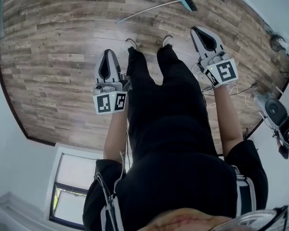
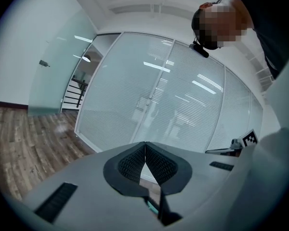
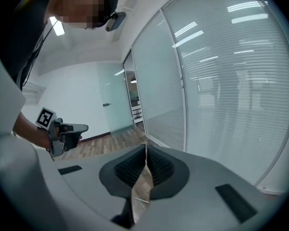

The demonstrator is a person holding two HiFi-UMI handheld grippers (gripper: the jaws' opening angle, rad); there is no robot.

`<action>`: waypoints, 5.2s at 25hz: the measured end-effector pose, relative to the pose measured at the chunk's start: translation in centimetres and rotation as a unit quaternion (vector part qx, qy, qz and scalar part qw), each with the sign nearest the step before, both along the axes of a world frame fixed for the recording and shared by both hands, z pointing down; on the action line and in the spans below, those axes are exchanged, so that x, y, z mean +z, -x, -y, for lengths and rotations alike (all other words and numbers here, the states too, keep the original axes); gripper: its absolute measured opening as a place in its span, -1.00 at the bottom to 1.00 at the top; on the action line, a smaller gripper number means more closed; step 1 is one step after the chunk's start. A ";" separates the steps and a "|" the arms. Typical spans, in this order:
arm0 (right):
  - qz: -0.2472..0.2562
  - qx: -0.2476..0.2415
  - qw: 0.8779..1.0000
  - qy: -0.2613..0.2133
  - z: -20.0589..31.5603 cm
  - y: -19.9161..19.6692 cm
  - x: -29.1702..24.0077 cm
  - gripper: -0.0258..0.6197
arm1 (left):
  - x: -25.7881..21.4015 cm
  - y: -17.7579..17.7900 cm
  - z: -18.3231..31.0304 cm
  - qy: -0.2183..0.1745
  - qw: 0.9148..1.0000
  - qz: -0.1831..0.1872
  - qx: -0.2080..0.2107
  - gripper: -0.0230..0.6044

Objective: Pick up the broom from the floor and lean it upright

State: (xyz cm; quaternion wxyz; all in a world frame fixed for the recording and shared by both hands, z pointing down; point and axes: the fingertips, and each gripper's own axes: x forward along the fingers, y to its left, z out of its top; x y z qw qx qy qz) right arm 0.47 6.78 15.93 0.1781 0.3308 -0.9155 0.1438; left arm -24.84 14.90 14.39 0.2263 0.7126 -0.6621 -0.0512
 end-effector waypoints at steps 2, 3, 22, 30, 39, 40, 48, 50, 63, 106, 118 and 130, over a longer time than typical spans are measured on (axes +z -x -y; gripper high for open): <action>0.000 -0.001 1.000 0.018 1.1 -0.2 2.7 -0.86 | 1.3 -0.3 0.1 0.001 1.000 0.008 -0.013 -0.87; -0.004 -0.004 1.000 0.022 1.9 -0.1 4.2 -0.86 | 2.1 -0.6 0.4 -0.001 1.000 0.016 -0.013 -0.87; -0.167 -0.147 0.969 0.106 6.4 6.6 38.3 -0.53 | 19.1 0.0 -0.3 0.004 0.998 0.003 -0.069 -0.87; -0.260 -0.275 0.920 0.103 4.5 7.6 52.2 -0.51 | 27.7 -1.0 -0.8 0.039 0.997 0.003 -0.066 -0.87; -0.290 -0.326 0.894 0.103 4.7 7.8 62.6 -0.51 | 34.1 -0.6 1.9 0.022 0.998 0.056 -0.027 -0.87; -0.293 -0.328 0.892 0.103 5.0 7.7 63.5 -0.51 | 34.8 -1.1 2.3 0.020 0.998 0.055 -0.014 -0.87; -0.316 -0.331 0.884 0.099 7.1 6.4 72.2 -0.51 | 40.8 -1.6 2.8 0.041 0.998 0.033 -0.025 -0.87; -0.331 -0.344 0.874 0.093 7.1 6.0 74.4 -0.51 | 42.1 -1.8 3.1 0.049 0.998 0.021 -0.017 -0.87; -0.387 -0.378 0.830 0.135 8.0 7.6 87.6 -0.49 | 45.2 3.9 5.6 0.023 0.998 0.056 -0.006 -0.87; -0.381 -0.397 0.832 0.072 4.7 7.7 68.5 -0.67 | 43.8 -4.9 0.8 0.140 0.990 0.013 0.004 -0.87; -0.255 -0.299 0.919 0.040 5.9 6.5 52.1 -0.67 | 33.1 -12.6 6.0 0.099 0.985 0.078 0.114 -0.87; -0.165 -0.087 0.981 0.060 8.0 -3.6 39.4 -0.67 | 25.4 -21.7 10.3 0.048 0.969 0.088 0.224 -0.87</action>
